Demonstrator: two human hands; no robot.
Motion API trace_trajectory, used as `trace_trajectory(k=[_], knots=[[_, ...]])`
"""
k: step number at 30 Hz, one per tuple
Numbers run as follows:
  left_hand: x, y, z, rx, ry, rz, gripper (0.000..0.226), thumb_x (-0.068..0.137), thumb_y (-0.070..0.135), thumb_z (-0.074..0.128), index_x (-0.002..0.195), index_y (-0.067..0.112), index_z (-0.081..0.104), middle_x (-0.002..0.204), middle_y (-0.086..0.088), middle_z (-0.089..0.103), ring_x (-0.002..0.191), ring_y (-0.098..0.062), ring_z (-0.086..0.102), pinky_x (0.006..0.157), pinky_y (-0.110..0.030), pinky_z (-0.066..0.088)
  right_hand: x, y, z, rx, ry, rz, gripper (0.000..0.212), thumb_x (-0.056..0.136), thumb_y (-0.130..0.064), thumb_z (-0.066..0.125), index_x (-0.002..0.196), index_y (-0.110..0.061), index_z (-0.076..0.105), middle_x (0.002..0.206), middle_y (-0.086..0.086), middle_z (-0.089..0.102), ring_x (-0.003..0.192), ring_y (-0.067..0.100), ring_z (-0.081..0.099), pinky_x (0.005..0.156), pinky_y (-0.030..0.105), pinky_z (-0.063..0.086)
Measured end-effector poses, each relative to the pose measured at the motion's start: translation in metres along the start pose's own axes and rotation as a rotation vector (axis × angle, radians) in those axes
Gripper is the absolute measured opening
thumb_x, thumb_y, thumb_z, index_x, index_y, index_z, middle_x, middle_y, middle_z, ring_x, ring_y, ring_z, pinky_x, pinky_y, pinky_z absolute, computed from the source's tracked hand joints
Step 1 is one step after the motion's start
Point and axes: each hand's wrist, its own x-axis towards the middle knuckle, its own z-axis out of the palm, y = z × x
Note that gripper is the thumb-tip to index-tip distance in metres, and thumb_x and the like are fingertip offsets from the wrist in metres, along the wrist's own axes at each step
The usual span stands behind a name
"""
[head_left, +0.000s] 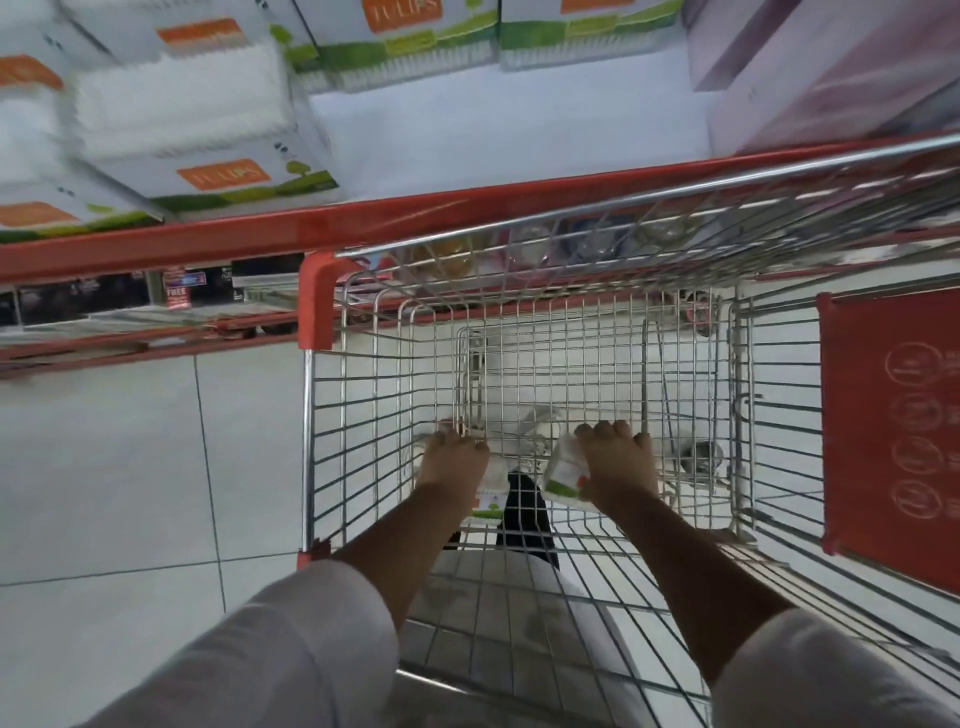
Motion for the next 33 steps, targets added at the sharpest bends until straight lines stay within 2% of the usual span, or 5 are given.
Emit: trace_trajectory(k=[7, 17, 21, 23, 33], knots=[[-0.049, -0.006, -0.019, -0.166, 0.118, -0.011, 0.054, 0.084, 0.001, 0.063, 0.134, 0.013, 0.046, 0.121, -0.009, 0.061, 0.107, -0.027, 0.061, 0.083, -0.037, 0.052, -0.043, -0.017, -0.016, 0.236, 0.029, 0.048, 0.046, 0.079, -0.012, 0.071, 0.121, -0.017, 0.052, 0.11, 0.004, 0.059, 0.097, 0.022, 0.065, 0.082, 0.036, 0.057], [-0.157, -0.057, -0.101, -0.253, 0.671, -0.04, 0.05, 0.08, 0.01, 0.068, 0.126, 0.022, 0.052, 0.115, 0.001, 0.065, 0.1, -0.02, 0.063, 0.077, -0.03, 0.051, -0.132, -0.039, -0.141, 0.228, 0.576, 0.039, 0.055, 0.079, -0.014, 0.074, 0.129, -0.023, 0.053, 0.133, 0.001, 0.054, 0.115, 0.023, 0.057, 0.095, 0.036, 0.052], [-0.187, -0.066, -0.131, -0.374, 0.772, -0.065, 0.048, 0.078, 0.015, 0.07, 0.123, 0.025, 0.054, 0.116, 0.005, 0.063, 0.102, -0.017, 0.06, 0.077, -0.028, 0.049, -0.148, -0.045, -0.177, 0.234, 0.649, 0.039, 0.054, 0.078, -0.013, 0.073, 0.128, -0.024, 0.054, 0.129, 0.003, 0.054, 0.11, 0.026, 0.058, 0.087, 0.036, 0.053], [-0.221, -0.082, -0.174, -0.365, 1.009, -0.061, 0.045, 0.079, 0.021, 0.073, 0.12, 0.023, 0.055, 0.116, 0.005, 0.063, 0.103, -0.017, 0.059, 0.078, -0.029, 0.047, -0.17, -0.045, -0.233, 0.197, 0.887, -0.039, 0.06, 0.07, -0.004, 0.076, 0.123, -0.024, 0.059, 0.12, 0.003, 0.06, 0.102, 0.027, 0.062, 0.079, 0.035, 0.056], [-0.195, -0.095, -0.261, -0.359, 1.003, -0.176, 0.045, 0.078, -0.007, 0.062, 0.118, 0.013, 0.055, 0.108, -0.007, 0.063, 0.096, -0.027, 0.062, 0.072, -0.036, 0.051, -0.13, -0.031, -0.315, 0.134, 0.867, -0.163, 0.06, 0.083, -0.005, 0.064, 0.136, -0.026, 0.047, 0.13, 0.003, 0.049, 0.114, 0.027, 0.055, 0.086, 0.036, 0.052]])
